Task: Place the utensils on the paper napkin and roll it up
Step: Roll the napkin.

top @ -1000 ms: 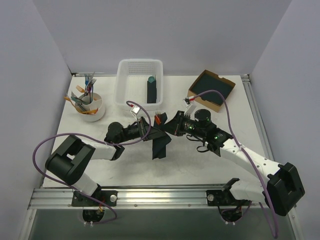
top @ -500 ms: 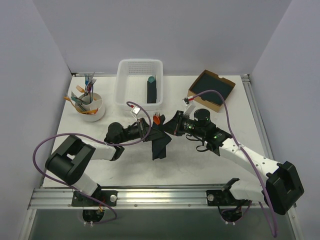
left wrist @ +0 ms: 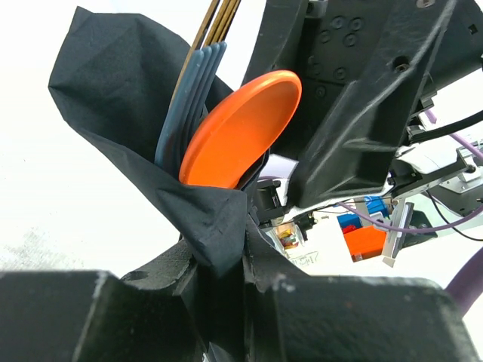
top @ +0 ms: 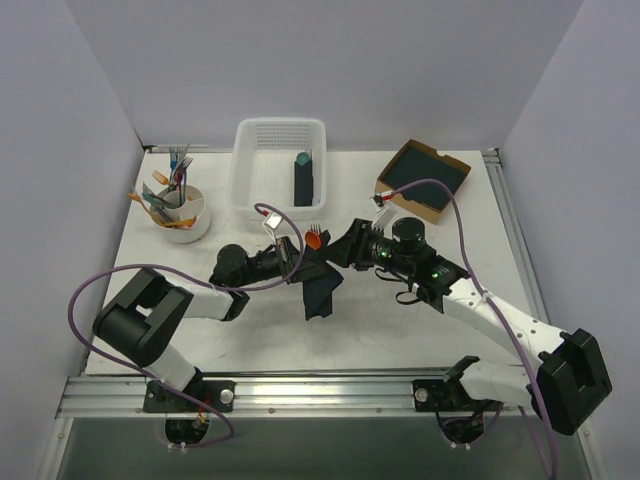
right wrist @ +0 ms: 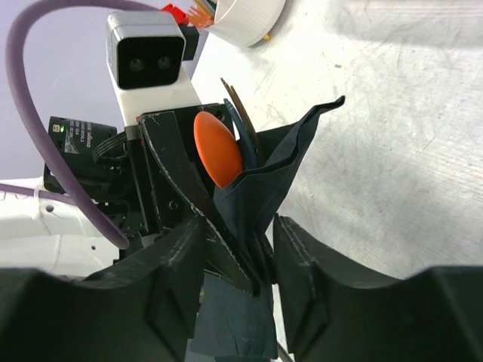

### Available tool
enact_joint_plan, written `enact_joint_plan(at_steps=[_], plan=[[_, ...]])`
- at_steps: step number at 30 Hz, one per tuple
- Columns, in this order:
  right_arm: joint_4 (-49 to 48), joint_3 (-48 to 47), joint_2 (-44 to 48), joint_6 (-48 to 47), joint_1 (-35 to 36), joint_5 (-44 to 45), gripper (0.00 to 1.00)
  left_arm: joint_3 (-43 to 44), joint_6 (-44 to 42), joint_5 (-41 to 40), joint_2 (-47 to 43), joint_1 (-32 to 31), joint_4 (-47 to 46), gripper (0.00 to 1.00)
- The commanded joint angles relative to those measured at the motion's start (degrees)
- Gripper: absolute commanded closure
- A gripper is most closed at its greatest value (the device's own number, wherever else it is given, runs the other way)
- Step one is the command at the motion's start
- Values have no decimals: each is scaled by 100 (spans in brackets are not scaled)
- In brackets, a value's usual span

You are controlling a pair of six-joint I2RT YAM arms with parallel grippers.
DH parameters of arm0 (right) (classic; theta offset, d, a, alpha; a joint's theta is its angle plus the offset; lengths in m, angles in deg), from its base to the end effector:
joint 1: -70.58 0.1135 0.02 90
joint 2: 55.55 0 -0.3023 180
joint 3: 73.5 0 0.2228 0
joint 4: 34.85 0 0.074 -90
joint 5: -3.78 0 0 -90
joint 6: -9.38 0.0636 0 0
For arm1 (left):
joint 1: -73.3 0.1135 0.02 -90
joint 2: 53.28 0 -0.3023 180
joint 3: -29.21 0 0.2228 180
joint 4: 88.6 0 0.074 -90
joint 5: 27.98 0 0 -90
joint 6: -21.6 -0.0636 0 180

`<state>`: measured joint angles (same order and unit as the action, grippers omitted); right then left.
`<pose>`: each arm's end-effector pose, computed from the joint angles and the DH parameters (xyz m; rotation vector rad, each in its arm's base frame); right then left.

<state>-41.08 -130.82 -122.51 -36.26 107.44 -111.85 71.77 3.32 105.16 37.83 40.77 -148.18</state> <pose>0.1855 0.1734 0.3466 -0.2662 1.8145 1.4094 0.2224 -0.1934 0.2718 0.1872 1.7703 -1.9272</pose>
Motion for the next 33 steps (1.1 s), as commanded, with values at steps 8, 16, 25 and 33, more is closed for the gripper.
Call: enact_joint_plan(at_steps=[8,16,25,33], plan=[[295,-129,552,-384,-162,410,25,101,-45,90,-14,2,-1533,88],[-214,-190,87,-446,-223,-390,12,241,87,327,-146,-77,-1533,88],[-566,-155,-265,-375,-232,-733,33,329,114,459,-208,-157,-1542,88],[-908,-85,-414,-200,-232,-979,57,400,123,591,-173,-253,-1542,89]])
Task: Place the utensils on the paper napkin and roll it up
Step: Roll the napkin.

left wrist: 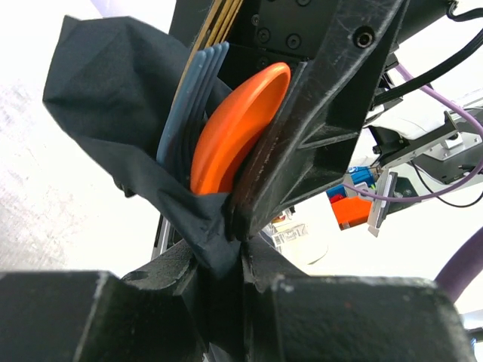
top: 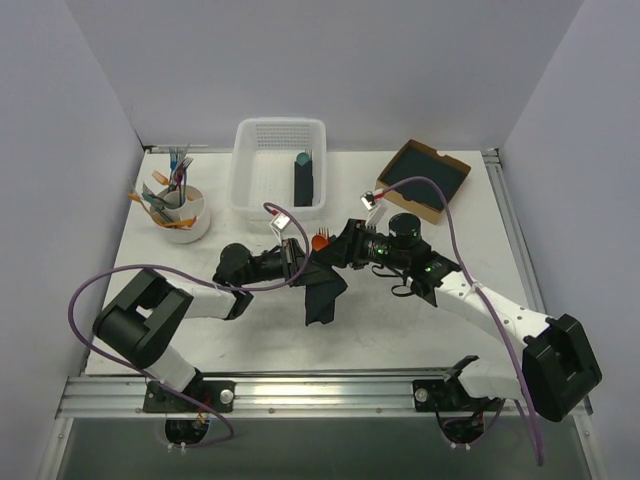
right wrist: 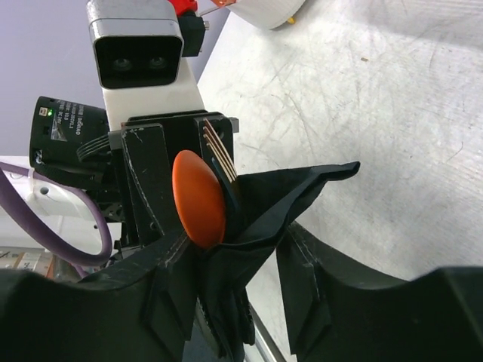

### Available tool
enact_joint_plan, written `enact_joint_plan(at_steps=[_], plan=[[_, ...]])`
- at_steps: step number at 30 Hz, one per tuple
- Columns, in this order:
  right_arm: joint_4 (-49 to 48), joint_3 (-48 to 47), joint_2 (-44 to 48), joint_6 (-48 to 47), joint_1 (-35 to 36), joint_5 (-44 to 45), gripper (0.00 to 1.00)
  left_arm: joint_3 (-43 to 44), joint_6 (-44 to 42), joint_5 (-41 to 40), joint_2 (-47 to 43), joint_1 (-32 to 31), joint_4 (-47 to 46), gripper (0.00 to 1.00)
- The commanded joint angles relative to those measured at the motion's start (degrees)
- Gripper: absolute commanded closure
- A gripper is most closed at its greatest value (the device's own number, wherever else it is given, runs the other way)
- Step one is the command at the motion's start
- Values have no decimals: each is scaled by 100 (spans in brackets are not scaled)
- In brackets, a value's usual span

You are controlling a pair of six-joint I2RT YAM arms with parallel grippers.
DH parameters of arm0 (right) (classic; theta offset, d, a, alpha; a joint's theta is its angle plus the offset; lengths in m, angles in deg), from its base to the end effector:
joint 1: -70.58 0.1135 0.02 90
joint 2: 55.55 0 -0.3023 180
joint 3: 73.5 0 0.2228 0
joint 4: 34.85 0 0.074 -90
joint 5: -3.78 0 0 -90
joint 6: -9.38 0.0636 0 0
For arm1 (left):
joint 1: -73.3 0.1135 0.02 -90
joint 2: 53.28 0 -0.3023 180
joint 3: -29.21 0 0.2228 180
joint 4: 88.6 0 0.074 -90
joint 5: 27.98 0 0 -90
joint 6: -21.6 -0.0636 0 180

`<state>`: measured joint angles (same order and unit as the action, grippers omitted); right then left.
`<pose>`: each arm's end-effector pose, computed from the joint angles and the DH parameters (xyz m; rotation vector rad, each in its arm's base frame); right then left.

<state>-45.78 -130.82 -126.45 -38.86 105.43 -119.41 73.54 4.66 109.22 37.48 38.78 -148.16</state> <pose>0.1974 0.1799 0.3410 -0.3940 1.7876 1.4537 0.2139 -0.2038 0.2810 0.2983 1.7704 -2.0050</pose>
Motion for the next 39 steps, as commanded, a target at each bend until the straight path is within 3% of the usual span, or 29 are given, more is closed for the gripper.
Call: enact_joint_plan(at_steps=[1,6,10,14,17,21,22,25,39], plan=[[-491,-76,-21,95,-31,-232,59,232,-11,210,-138,-72,-1553,89],[-711,-50,-100,254,-22,-363,71,249,-28,281,-120,-90,-1544,89],[-808,-23,-144,324,-31,-399,89,249,-28,325,-120,-98,-1544,89],[-887,-23,-179,386,-40,-399,100,232,-37,342,-111,-98,-1535,87],[-1019,29,-188,508,-40,-399,100,258,-46,386,-94,-98,-1526,82],[-1239,205,-118,667,-49,-294,100,267,-55,430,-76,-90,-1518,62],[-1239,223,-100,676,-49,-267,100,267,-55,430,-76,-81,-1517,52],[-1397,320,-83,764,-40,-267,100,267,-55,404,-85,-55,-1509,42],[-1783,521,-100,983,-31,-355,100,399,7,219,-85,227,-1474,41]])
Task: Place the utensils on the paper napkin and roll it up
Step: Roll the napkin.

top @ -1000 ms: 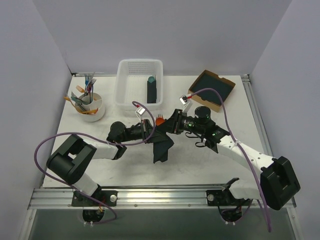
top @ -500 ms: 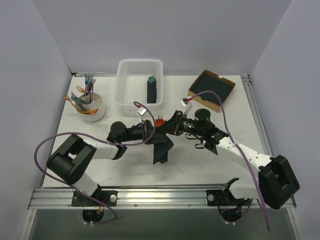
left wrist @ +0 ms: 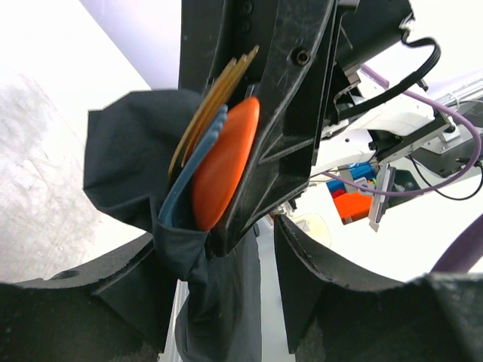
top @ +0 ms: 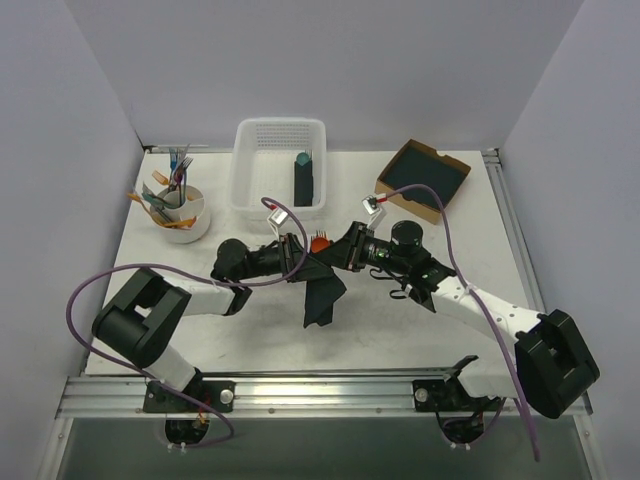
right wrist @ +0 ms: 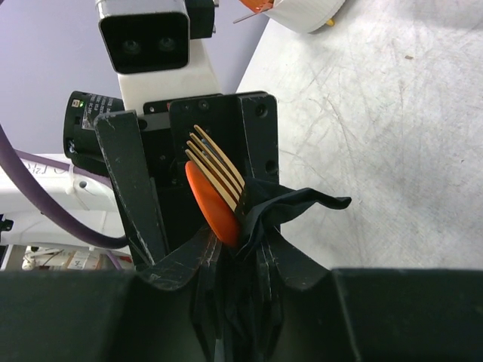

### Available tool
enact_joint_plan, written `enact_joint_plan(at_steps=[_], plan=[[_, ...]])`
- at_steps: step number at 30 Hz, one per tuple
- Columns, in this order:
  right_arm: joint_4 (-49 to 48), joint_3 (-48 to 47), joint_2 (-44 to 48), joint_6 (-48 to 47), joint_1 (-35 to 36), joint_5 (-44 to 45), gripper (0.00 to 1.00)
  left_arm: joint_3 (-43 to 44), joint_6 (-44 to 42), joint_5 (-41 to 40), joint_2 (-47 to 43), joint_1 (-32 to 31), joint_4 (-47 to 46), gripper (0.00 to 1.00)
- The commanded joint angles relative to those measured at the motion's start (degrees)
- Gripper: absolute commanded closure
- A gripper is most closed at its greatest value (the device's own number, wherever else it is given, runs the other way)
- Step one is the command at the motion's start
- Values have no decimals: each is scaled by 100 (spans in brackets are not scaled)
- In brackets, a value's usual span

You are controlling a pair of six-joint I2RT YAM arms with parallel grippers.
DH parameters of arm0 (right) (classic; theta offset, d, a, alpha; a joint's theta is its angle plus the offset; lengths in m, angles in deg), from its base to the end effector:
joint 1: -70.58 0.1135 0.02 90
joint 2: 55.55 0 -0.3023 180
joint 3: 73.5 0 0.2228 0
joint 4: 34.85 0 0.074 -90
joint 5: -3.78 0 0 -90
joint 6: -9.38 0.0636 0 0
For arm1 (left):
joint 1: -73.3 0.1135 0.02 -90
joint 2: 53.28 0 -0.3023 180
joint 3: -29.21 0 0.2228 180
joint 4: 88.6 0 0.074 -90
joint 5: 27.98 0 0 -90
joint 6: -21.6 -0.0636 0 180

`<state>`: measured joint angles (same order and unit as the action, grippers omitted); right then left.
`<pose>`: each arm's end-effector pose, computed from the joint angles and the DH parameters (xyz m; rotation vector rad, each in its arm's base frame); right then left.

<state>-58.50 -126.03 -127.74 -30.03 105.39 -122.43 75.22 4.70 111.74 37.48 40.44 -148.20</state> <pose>0.1940 0.1806 0.3351 -0.3497 1.7300 1.6113 0.2202 -0.2000 0.2884 0.3374 1.7462 -2.0061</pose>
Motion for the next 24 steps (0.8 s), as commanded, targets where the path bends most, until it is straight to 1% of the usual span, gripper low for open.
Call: enact_joint_plan(at_steps=[1,4,9,12,13,16,17,18,20,21,23,24], plan=[[-564,60,38,153,-27,-71,100,248,11,-23,-85,69,-1469,41],[-609,87,55,179,-18,-80,100,283,-15,-41,-76,87,-1417,51],[-573,78,46,171,-18,-71,100,318,-24,-6,-15,78,-1390,61],[-556,61,20,162,8,-62,100,301,-24,-49,20,78,-1390,69],[-565,52,20,153,9,-62,100,301,-24,-58,38,78,-1390,74],[-556,52,11,136,9,-53,100,301,-7,-67,100,78,-1399,83],[-547,52,20,136,9,-36,97,283,-15,-67,108,78,-1416,87],[-530,43,29,118,9,-27,92,274,-6,-67,108,78,-1416,89],[-433,43,90,92,9,17,89,248,-24,-76,109,78,-1425,93],[-372,34,116,66,0,43,80,230,-24,-76,108,87,-1416,93],[-162,17,222,-14,-18,140,68,204,-33,-67,100,96,-1425,94],[-108,17,266,-40,-18,166,60,187,-41,-76,91,104,-1416,94]])
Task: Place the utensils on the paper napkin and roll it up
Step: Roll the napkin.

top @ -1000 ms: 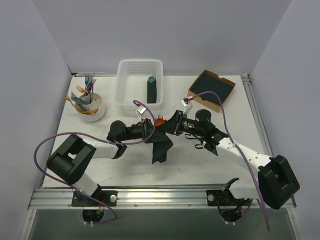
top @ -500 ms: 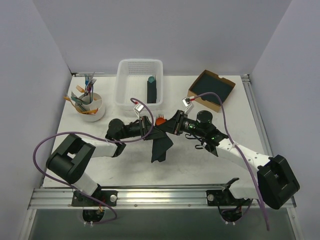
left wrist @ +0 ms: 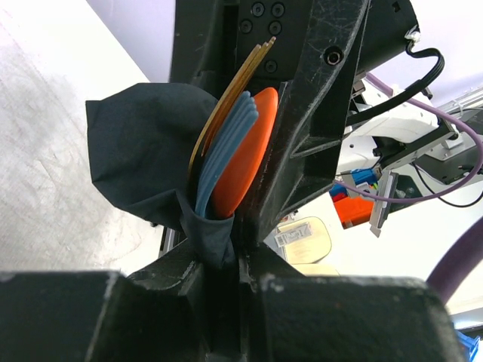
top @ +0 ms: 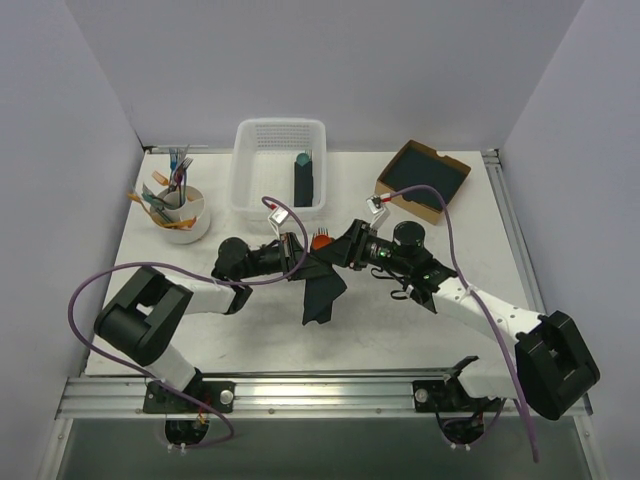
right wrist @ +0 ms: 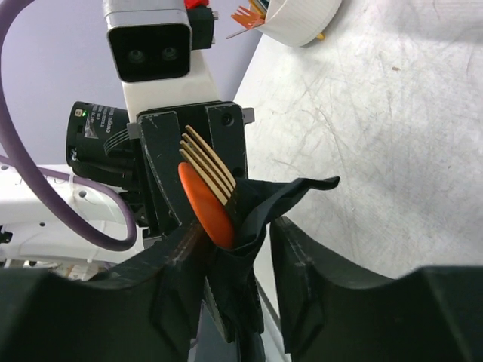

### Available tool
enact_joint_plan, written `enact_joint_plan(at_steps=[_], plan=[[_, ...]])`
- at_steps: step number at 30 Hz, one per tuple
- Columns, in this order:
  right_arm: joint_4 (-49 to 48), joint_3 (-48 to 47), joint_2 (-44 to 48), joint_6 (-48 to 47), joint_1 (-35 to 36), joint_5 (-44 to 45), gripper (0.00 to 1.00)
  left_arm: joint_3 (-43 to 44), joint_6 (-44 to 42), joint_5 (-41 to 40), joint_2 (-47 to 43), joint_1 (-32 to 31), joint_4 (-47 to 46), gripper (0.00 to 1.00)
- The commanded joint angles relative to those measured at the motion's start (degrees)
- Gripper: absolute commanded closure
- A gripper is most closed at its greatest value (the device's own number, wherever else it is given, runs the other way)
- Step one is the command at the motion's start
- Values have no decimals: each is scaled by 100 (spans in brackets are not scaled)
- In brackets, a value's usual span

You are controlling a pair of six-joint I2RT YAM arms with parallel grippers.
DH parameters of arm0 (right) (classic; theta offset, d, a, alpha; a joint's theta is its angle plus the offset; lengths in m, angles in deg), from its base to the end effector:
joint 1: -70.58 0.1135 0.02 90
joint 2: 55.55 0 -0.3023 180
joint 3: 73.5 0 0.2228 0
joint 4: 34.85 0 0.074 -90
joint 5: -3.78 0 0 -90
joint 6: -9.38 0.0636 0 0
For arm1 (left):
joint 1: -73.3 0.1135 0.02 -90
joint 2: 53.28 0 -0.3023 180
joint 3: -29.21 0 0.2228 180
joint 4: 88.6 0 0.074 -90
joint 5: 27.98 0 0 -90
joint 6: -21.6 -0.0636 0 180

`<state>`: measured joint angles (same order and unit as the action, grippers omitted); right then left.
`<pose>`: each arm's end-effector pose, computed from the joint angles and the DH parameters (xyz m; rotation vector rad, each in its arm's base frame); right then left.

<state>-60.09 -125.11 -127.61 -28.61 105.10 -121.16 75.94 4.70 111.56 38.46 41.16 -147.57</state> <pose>0.1947 0.1781 0.3338 -0.3082 1.7220 1.6127 0.2271 -0.1998 0.2859 0.3125 1.7599 -1.9957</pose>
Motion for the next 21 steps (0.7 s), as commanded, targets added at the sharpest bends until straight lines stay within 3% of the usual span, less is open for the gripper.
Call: enact_joint_plan(at_steps=[1,3,10,16,21], plan=[[95,-75,288,-217,11,66,58,106,-50,-67,-7,32,-1480,94],[236,-40,402,-261,2,127,48,105,-33,-67,-16,50,-1489,95],[263,145,789,-296,-33,198,41,106,11,-58,-8,76,-1497,95],[930,162,1157,-604,-42,425,34,70,-67,-242,-16,147,-1445,95],[1809,31,1378,-1034,-42,550,36,184,-103,-234,54,164,-1313,95]])
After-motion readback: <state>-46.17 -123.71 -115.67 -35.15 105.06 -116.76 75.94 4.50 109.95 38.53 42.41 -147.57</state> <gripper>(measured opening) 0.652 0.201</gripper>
